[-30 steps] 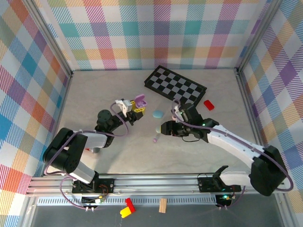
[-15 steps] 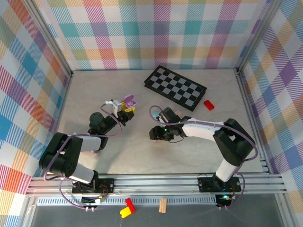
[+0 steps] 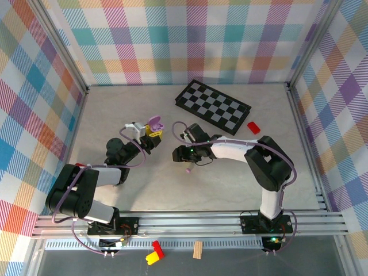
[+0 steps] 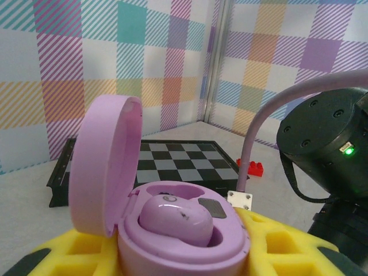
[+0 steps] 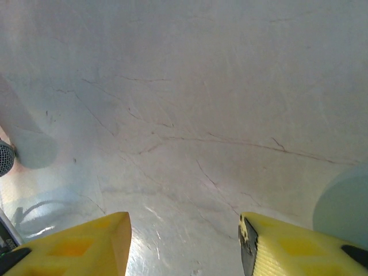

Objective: Insert wireless bluetooth earbuds into charging case

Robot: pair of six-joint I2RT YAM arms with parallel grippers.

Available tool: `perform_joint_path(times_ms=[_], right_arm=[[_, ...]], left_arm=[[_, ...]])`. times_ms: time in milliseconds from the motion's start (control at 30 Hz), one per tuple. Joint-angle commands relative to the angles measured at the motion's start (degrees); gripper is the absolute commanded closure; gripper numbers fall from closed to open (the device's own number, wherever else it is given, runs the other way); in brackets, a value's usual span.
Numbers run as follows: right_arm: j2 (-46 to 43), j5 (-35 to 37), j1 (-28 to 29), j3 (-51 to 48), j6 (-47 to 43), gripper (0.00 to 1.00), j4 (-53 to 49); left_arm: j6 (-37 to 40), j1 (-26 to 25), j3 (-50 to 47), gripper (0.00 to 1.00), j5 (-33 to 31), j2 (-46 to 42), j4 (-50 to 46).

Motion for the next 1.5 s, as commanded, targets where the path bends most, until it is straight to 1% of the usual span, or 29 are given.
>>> perform_joint_path(times_ms=[0, 67, 233, 800, 1033, 1100, 1267, 1467], right_arm=[[2.7, 1.4, 0.2, 0.3, -1.7, 0.48, -3.3], [2.6, 1.4, 0.3, 0.1, -1.9, 0.47, -3.8], [1.3, 0.8, 1.1, -1.2, -2.4, 0.52, -5.2], [-7.7, 1.2, 2.9, -11.6, -0.1, 0.5, -5.3], [-10.8, 0.2, 4.7, -14.7, 1.4, 0.51, -4.7], [-12.0, 0.3, 4.8, -15.0, 1.5, 0.51, -4.8], [-13.5, 4.0, 4.5, -13.6, -0.7, 0.51, -6.9], [-9.7, 1.5, 2.5, -9.1, -3.4, 0.5, -7.4]], left_arm=[[-0.4, 0.9, 0.6, 0.72, 1.6, -0.6, 3.1], [-0.5, 0.9, 0.9, 0.72, 1.9, -0.3, 3.1], [-0.5, 1.0, 0.9, 0.72, 2.0, -0.8, 3.1], [-1.1, 1.0, 1.3, 0.72, 2.7, -1.4, 3.0], [-1.5, 1.0, 1.4, 0.72, 2.6, -1.4, 2.9], [-1.6, 1.0, 1.6, 0.72, 2.8, -1.4, 2.9], [-1.7, 1.0, 1.5, 0.72, 3.0, -1.5, 2.9], [-1.8, 1.0, 0.8, 0.72, 3.4, -2.5, 2.9]])
